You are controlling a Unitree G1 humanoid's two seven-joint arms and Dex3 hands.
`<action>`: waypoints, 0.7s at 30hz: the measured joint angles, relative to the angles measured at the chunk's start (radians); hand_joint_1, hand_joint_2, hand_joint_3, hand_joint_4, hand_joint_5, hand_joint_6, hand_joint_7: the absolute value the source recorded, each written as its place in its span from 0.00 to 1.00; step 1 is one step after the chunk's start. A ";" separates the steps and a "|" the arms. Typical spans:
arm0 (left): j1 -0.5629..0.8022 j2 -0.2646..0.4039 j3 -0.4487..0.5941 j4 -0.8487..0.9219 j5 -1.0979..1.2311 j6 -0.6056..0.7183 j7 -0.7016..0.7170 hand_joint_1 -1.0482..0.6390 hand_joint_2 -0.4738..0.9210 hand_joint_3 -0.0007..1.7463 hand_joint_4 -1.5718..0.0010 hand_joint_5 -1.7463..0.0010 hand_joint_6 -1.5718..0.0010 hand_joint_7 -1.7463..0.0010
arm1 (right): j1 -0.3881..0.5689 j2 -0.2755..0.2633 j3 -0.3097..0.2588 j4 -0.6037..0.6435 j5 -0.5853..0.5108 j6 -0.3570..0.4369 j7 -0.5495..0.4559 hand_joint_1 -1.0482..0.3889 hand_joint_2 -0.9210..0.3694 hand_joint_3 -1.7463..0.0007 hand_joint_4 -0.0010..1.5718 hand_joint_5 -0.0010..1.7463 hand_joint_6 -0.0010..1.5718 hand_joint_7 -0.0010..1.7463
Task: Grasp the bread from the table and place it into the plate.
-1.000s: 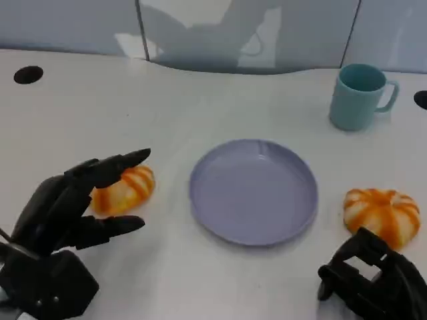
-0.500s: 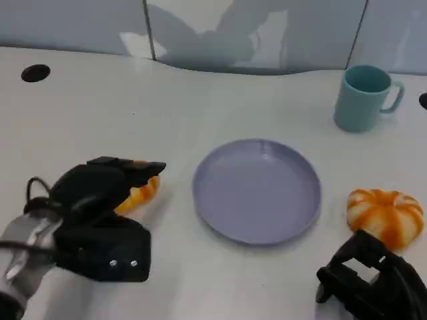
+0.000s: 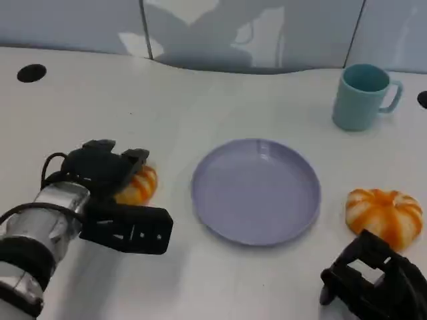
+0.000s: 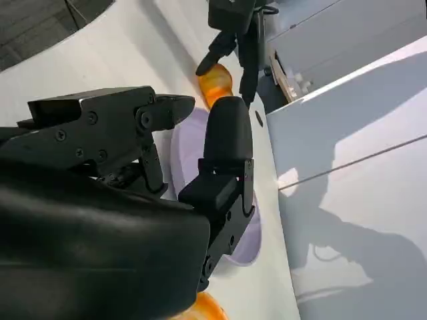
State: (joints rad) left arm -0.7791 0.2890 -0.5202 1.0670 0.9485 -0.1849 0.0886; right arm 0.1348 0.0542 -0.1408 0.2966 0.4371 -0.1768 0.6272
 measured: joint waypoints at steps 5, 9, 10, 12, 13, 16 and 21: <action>-0.072 -0.053 -0.036 0.120 -0.017 0.033 -0.002 0.24 0.97 0.00 1.00 1.00 0.95 1.00 | 0.006 0.001 0.001 -0.010 0.005 0.002 0.000 0.27 0.00 0.94 0.46 0.91 0.41 0.80; -0.095 -0.083 -0.059 0.183 -0.035 0.049 -0.005 0.24 0.97 0.00 0.98 0.99 0.94 0.99 | 0.009 0.000 0.003 -0.020 0.005 0.011 -0.006 0.27 0.00 0.94 0.47 0.91 0.41 0.80; -0.102 -0.086 -0.064 0.195 -0.038 0.051 -0.005 0.24 0.97 0.00 0.98 0.99 0.94 0.99 | 0.009 0.000 0.003 -0.020 0.006 0.012 -0.006 0.28 0.00 0.94 0.47 0.91 0.41 0.80; -0.113 -0.091 -0.071 0.219 -0.044 0.056 -0.005 0.24 0.97 0.00 0.98 0.99 0.94 0.99 | 0.010 0.000 0.003 -0.021 0.007 0.015 -0.005 0.28 0.00 0.94 0.47 0.91 0.41 0.80; -0.116 -0.093 -0.074 0.228 -0.047 0.060 -0.005 0.24 0.97 0.00 0.98 0.99 0.94 1.00 | 0.010 0.000 0.003 -0.021 0.008 0.016 -0.005 0.28 0.00 0.93 0.47 0.91 0.42 0.80; -0.119 -0.100 -0.082 0.245 -0.066 0.075 -0.011 0.25 0.96 0.00 0.97 0.98 0.93 0.99 | 0.016 0.000 0.003 -0.028 0.007 0.016 -0.005 0.28 0.00 0.93 0.48 0.91 0.41 0.81; -0.123 -0.103 -0.085 0.260 -0.086 0.084 -0.018 0.30 0.95 0.00 0.88 0.95 0.89 0.98 | 0.026 0.000 0.003 -0.036 0.009 0.016 -0.005 0.29 0.00 0.93 0.48 0.90 0.41 0.80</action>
State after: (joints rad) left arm -0.9024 0.1860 -0.6057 1.3273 0.8625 -0.1008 0.0709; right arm 0.1610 0.0543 -0.1378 0.2603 0.4458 -0.1606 0.6220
